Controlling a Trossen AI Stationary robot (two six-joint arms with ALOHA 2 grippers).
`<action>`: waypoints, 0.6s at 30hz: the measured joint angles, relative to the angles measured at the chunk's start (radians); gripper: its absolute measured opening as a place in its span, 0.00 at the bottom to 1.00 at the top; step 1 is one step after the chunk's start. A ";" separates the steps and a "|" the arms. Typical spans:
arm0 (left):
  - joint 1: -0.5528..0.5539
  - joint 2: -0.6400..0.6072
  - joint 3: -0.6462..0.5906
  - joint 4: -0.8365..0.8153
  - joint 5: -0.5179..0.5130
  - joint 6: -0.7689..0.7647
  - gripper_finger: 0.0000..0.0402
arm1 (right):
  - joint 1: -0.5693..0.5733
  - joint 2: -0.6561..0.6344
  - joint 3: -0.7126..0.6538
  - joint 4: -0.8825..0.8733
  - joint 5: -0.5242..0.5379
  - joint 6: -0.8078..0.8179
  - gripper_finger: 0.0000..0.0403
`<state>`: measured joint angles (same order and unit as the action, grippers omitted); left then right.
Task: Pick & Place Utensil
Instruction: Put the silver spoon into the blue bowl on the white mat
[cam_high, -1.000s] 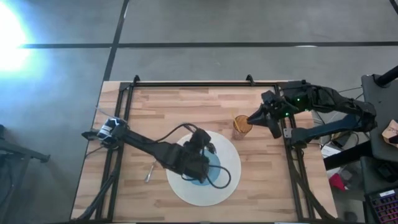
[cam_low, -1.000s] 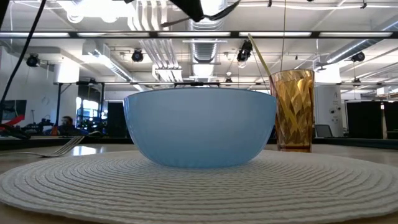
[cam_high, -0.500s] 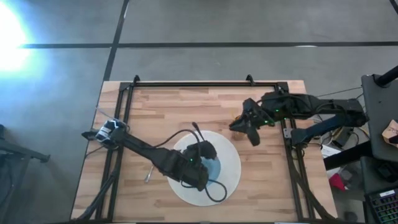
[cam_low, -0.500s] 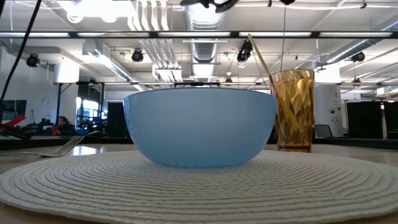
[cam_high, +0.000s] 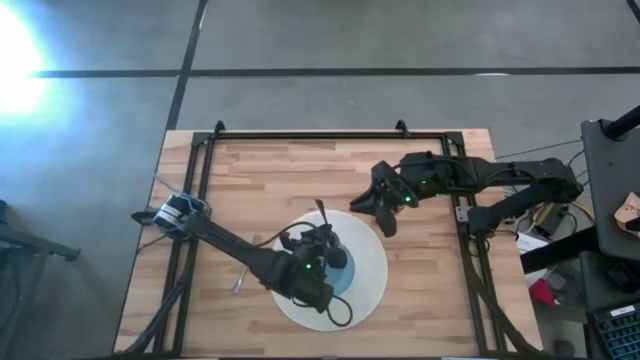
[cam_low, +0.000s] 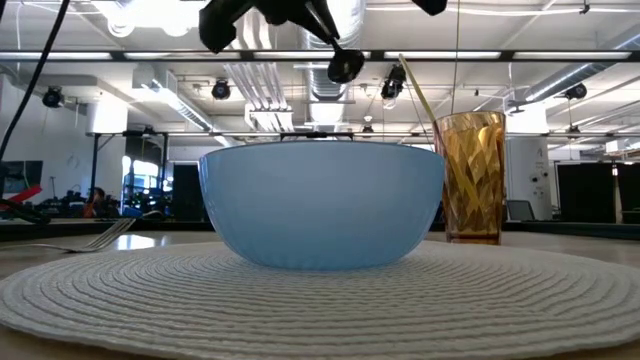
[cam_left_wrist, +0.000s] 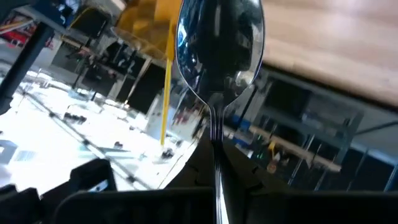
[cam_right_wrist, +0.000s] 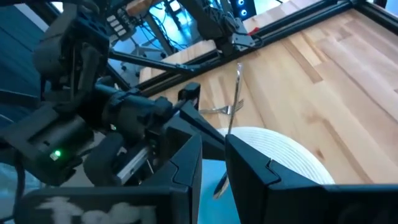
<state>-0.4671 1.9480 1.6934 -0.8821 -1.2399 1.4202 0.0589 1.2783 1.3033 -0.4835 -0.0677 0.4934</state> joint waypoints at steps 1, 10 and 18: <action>0.000 0.000 -0.012 0.010 -0.015 0.007 0.00 | 0.000 0.011 0.000 0.003 0.000 -0.003 0.17; 0.000 0.000 -0.086 0.054 -0.045 0.024 0.00 | 0.000 0.102 0.001 0.087 0.025 -0.109 0.19; 0.008 0.000 -0.096 0.143 -0.047 0.027 0.00 | -0.020 0.150 0.001 0.126 0.067 -0.153 0.32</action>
<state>-0.4591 1.9480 1.5979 -0.7387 -1.2864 1.4471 0.0394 1.4283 1.3045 -0.3578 -0.0008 0.3401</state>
